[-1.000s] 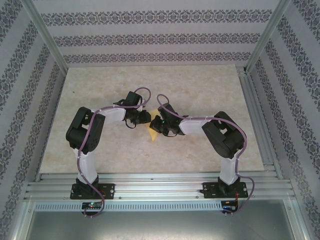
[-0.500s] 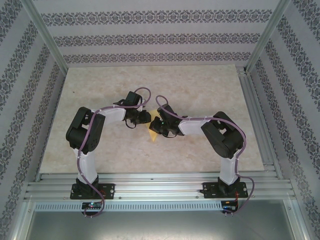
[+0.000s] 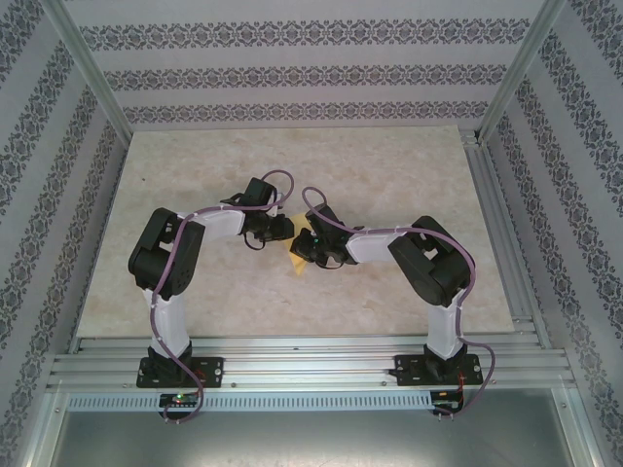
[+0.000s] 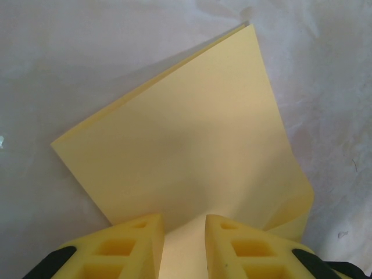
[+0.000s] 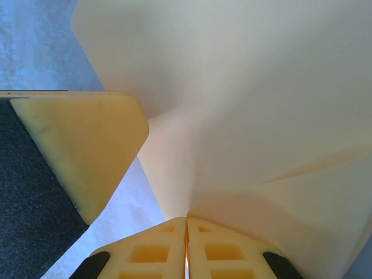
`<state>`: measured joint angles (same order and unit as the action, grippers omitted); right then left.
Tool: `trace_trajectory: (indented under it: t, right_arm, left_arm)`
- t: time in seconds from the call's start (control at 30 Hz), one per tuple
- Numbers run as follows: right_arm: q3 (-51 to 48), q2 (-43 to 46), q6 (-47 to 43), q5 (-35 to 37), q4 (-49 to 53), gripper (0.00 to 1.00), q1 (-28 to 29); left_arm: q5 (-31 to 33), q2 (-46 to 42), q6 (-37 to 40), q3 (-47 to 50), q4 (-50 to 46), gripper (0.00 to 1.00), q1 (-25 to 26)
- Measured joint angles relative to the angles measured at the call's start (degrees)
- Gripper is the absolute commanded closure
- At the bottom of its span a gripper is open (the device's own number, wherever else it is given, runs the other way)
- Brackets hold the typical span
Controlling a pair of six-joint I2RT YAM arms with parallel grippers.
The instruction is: Fold a paper plane with a square sheet of paper (pick it up from the middle)
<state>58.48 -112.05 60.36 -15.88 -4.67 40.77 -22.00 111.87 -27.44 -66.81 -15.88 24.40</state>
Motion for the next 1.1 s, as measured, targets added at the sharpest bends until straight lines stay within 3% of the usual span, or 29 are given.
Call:
trace_trajectory:
  t: [0.23,0.5,0.7,1.1]
  right_arm:
    - [0.0,-0.2,0.02,-0.5,-0.59,0.89,-0.02]
    - [0.04,-0.31,0.13,-1.18,-1.33,0.75,-0.02]
    - [0.09,-0.28,0.15,-1.66,-1.9,0.7,-0.02]
    - [-1.36,-0.28,0.37,-0.98,-4.0,0.84,-0.04]
  left_arm:
    - [0.0,0.02,0.0,0.0,-0.02,0.72,0.0]
    - [0.26,0.02,-0.48,-0.33,0.0,0.7,-0.28]
    - [1.86,-0.44,-2.75,-0.52,-0.33,0.66,-0.76]
    - [0.85,-7.67,-4.79,3.85,-1.09,0.65,-3.37]
